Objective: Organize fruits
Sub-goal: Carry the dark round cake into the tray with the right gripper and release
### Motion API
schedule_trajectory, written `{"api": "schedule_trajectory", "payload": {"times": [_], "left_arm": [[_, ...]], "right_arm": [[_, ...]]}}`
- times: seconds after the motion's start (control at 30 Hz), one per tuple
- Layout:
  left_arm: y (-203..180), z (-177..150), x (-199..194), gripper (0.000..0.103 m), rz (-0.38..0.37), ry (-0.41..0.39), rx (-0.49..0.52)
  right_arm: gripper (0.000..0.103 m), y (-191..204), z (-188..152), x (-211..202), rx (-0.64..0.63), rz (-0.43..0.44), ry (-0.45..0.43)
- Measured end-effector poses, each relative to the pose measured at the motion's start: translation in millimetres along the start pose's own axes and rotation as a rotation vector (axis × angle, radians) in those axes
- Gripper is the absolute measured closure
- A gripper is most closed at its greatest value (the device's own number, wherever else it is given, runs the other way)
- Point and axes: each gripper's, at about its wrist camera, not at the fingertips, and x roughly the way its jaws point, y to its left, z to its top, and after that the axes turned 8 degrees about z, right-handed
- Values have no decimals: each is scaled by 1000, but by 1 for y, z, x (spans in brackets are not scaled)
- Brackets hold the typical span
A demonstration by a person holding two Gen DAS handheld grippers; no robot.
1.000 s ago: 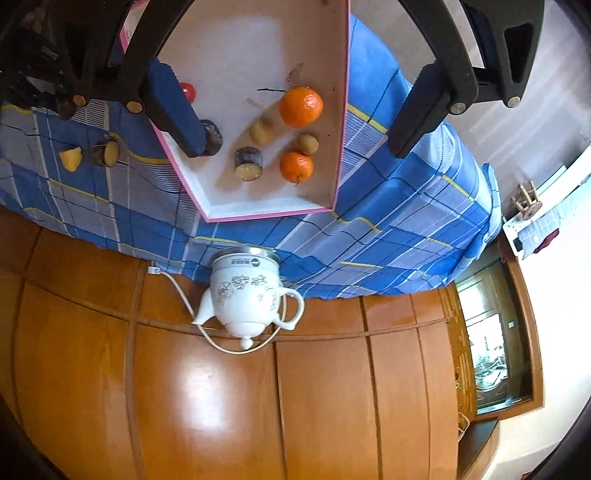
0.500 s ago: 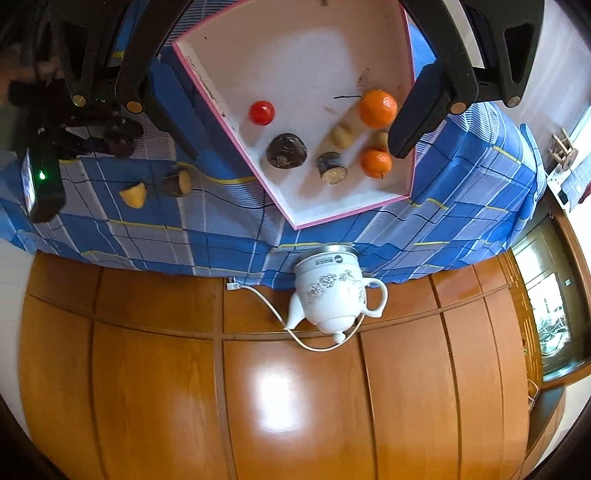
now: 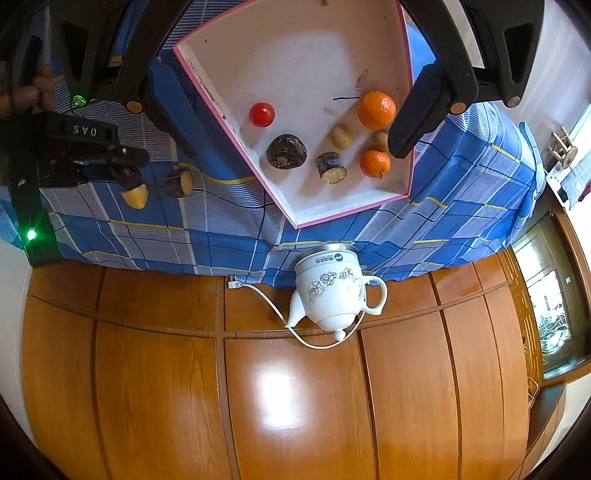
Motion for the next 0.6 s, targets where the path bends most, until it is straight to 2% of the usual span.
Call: {"api": "schedule_trajectory", "payload": {"times": [0.3,0.6], "left_arm": [[22,0,3,3,26,22,-45],[106,-12,16,3,210,75,-219]], "right_arm": [[57,50,31,12,-108,145,29],[57,121,44,54,-231,248,117]]}}
